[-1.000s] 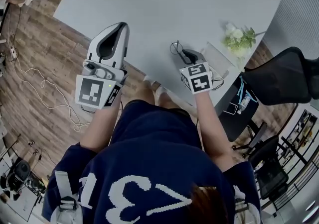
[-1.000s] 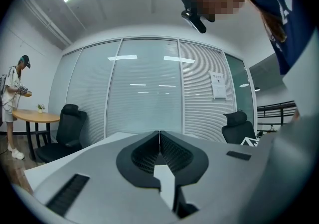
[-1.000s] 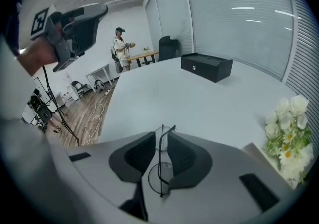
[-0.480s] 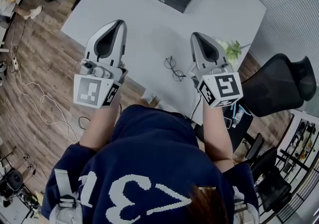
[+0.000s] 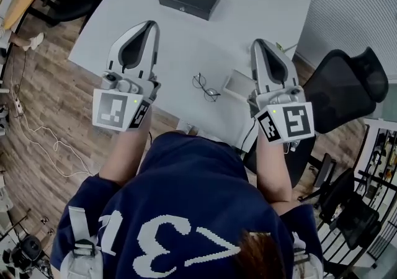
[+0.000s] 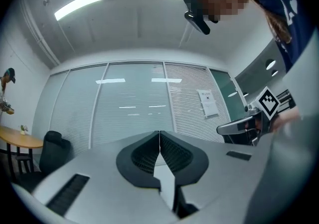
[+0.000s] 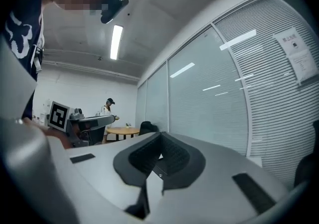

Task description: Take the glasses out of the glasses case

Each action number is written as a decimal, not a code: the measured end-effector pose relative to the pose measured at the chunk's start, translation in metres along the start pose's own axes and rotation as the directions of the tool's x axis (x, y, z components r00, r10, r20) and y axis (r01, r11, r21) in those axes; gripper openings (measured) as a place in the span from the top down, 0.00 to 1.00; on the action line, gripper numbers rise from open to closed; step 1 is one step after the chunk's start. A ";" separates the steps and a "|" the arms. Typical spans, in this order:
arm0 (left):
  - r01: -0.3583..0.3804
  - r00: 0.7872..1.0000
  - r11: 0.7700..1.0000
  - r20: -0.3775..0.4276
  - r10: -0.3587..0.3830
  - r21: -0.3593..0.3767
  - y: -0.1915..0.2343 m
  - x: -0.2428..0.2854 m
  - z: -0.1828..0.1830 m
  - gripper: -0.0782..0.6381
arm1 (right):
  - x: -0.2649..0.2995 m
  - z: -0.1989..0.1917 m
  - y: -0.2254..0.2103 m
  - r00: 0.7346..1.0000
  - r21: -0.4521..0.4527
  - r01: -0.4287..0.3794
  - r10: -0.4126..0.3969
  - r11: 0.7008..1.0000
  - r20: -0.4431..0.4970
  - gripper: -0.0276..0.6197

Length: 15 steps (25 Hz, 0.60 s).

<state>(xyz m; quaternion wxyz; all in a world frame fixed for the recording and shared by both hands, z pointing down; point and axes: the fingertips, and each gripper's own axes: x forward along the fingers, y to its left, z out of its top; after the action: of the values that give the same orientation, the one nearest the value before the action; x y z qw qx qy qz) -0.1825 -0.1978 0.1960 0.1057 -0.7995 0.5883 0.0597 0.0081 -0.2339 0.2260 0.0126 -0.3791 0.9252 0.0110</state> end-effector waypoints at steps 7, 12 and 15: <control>0.224 0.974 0.973 0.027 -0.223 -0.047 -0.079 0.049 -0.005 0.87 | -0.086 0.005 -0.061 0.965 0.003 0.261 -0.261 0.965 0.001 0.92; 0.312 0.950 0.947 0.035 -0.311 -0.073 -0.114 0.064 -0.008 0.87 | -0.122 0.008 -0.079 0.935 -0.005 0.356 -0.356 0.935 0.004 0.92; 0.338 0.941 0.938 0.030 -0.337 -0.080 -0.125 0.066 -0.010 0.87 | -0.131 0.007 -0.081 0.927 -0.006 0.376 -0.376 0.927 0.001 0.92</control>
<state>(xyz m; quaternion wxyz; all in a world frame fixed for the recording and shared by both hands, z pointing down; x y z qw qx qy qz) -0.0441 -0.2262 0.2030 0.0853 -0.8917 0.4387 0.0718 0.1582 -0.1999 0.2220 0.0131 -0.5494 0.8354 0.0111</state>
